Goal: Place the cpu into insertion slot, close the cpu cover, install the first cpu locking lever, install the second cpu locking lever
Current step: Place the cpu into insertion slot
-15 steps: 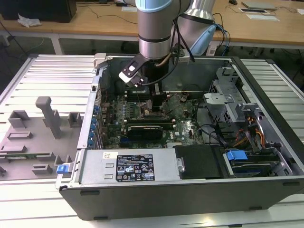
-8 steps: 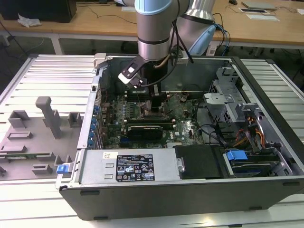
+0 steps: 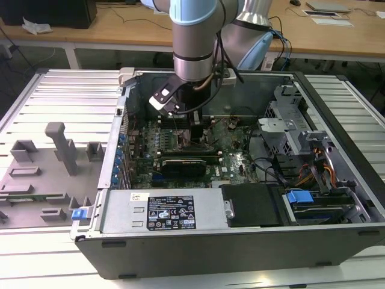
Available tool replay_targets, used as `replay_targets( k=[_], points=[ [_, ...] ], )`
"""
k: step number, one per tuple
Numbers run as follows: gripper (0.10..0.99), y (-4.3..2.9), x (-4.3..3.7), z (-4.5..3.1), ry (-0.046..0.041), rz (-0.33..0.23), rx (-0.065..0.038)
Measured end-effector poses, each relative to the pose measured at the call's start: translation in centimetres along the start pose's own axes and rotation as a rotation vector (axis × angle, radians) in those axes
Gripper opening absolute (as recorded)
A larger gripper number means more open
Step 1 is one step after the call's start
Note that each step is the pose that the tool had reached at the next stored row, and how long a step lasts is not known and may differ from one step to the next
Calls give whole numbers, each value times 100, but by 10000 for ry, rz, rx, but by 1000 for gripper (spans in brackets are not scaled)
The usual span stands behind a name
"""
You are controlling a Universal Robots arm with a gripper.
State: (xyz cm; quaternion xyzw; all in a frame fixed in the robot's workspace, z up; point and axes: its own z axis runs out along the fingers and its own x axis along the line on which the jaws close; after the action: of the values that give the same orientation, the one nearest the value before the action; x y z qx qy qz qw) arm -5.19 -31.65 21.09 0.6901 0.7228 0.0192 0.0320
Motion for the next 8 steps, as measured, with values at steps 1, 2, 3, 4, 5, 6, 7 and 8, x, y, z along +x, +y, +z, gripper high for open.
replay_targets(
  k=[1,2,3,4,5,6,7,8],
  points=[
    [541,-1,0,13,-1,33,0],
    [541,-2,0,21,-5,124,2],
    [541,-3,0,27,-10,214,5],
    [541,-3,0,27,-10,223,6],
    [541,-3,1,28,14,230,4],
    [541,-3,1,33,30,231,0],
    [541,-3,1,39,34,230,1],
    [541,-4,1,45,42,231,2]
  ],
)
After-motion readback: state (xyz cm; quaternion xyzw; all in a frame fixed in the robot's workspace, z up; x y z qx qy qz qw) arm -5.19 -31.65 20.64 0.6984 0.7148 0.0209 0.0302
